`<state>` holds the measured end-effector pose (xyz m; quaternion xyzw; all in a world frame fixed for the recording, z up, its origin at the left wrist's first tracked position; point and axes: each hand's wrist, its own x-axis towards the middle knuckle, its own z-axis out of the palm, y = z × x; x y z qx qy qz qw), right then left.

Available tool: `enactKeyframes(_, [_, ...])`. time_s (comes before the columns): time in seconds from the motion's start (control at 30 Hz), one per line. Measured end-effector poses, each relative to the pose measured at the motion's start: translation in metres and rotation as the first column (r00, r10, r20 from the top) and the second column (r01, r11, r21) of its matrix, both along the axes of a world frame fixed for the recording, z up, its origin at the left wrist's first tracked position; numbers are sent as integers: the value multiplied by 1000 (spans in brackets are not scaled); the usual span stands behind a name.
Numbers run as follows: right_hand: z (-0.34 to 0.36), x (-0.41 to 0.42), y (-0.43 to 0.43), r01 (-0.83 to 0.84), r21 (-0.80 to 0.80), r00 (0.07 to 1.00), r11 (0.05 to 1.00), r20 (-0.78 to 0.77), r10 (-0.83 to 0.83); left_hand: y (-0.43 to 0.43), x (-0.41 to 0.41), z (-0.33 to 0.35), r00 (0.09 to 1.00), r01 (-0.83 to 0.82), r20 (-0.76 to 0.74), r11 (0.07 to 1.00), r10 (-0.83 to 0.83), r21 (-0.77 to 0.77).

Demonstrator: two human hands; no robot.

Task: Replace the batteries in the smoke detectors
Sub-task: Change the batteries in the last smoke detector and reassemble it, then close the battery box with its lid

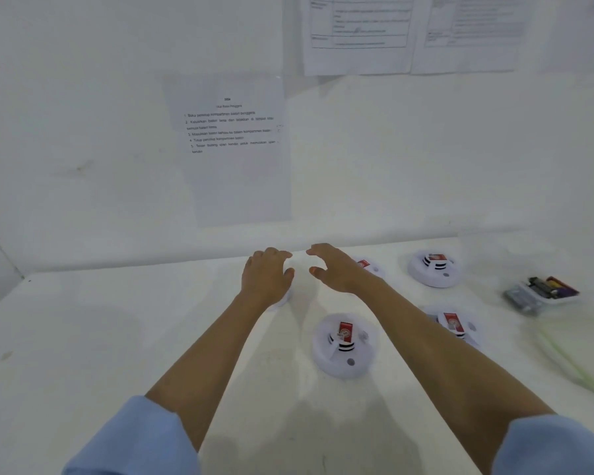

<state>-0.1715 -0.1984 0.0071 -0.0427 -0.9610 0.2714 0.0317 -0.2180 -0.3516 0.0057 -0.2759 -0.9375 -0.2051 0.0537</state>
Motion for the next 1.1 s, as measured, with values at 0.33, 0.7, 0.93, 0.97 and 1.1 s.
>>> enactKeyframes(0.33, [22, 54, 80, -72, -16, 995, 997, 66, 73, 83, 57, 6, 996, -86, 21, 995, 87, -51])
enactKeyframes(0.7, [25, 107, 129, -93, 17, 994, 996, 59, 92, 137, 97, 4, 997, -61, 44, 996, 65, -71])
enactKeyframes(0.93, [8, 130, 163, -53, 33, 998, 998, 35, 52, 168, 119, -2, 999, 51, 8, 994, -51, -92])
enactKeyframes(0.97, [7, 135, 168, -56, 38, 998, 998, 35, 54, 172, 125, -4, 998, 62, 17, 994, -61, -93])
enactKeyframes(1.1, [7, 156, 188, -55, 3, 998, 998, 36, 55, 189, 146, -6, 996, 84, 24, 990, -82, -117])
